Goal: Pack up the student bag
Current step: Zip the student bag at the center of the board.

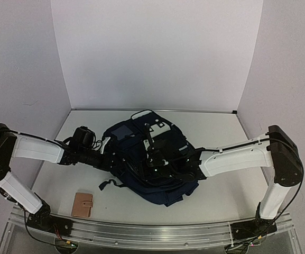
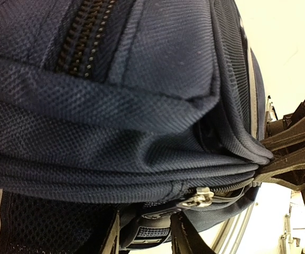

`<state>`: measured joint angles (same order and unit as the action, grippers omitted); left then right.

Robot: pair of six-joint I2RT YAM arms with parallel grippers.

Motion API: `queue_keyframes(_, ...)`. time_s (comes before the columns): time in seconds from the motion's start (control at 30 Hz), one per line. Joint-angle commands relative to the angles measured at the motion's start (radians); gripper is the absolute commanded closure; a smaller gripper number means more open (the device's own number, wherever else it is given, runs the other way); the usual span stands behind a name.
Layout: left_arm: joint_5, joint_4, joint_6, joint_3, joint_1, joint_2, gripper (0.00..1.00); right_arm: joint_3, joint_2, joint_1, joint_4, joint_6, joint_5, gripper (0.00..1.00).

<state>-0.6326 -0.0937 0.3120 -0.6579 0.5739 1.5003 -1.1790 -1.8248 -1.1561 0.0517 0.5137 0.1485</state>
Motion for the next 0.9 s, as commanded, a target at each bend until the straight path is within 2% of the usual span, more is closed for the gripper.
queue_keyframes(0.0,-0.039,-0.052,-0.016,-0.034,-0.004,0.034,0.7,0.005,0.049,0.014,0.02,0.016,0.022,1.0)
queue_keyframes(0.2,-0.067,-0.071,-0.019,-0.066,-0.003,0.055,0.76,0.011,0.053,0.016,0.02,0.016,0.022,1.0)
queue_keyframes(0.5,-0.092,-0.082,-0.017,-0.087,-0.003,0.053,0.74,0.022,0.056,0.017,0.021,0.016,0.02,1.0)
queue_keyframes(0.6,-0.091,-0.077,-0.017,-0.089,-0.003,0.053,0.8,0.022,0.055,0.017,0.022,0.016,0.019,1.0)
queue_keyframes(0.77,-0.08,-0.078,-0.006,-0.065,-0.003,0.022,0.97,0.024,0.053,0.02,0.024,0.016,0.02,1.0)
queue_keyframes(0.87,-0.075,-0.067,0.0,-0.047,-0.003,-0.01,1.0,0.025,0.052,0.02,0.025,0.016,0.025,1.0)
